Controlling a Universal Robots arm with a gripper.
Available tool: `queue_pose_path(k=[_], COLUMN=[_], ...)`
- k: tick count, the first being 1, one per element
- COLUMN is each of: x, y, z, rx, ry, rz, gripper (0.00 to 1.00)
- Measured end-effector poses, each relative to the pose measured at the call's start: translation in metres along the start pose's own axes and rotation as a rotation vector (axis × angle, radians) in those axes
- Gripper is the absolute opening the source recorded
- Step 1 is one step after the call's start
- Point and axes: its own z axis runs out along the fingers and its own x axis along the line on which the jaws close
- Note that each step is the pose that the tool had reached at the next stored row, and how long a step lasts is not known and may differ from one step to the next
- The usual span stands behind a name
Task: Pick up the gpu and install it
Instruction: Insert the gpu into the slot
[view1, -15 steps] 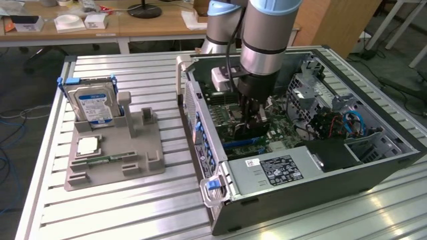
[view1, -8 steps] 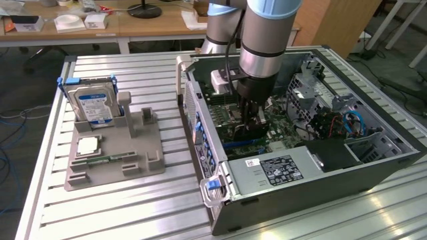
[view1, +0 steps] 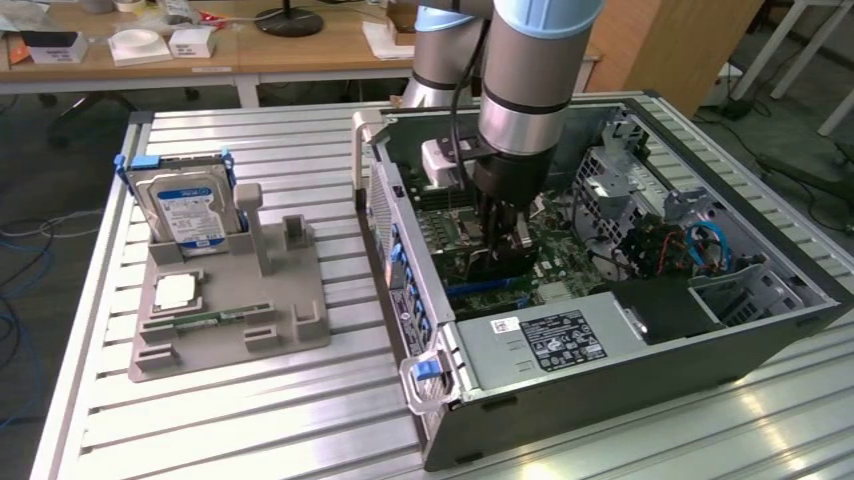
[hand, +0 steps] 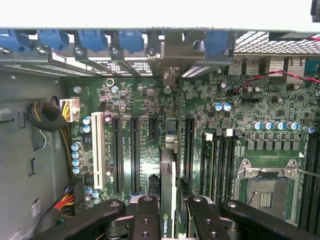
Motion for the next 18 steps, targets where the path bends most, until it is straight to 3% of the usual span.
queue_pose_path(k=[7,18], x=[-0.0002,-0.0001], y=[-0.0003,-0.0002], z=[-0.0039,-0.0022], rx=[0.0005,0.0006], ry=[0.0001,-0.0006], rz=[0.0,0.0], gripper=[0.26,0.26])
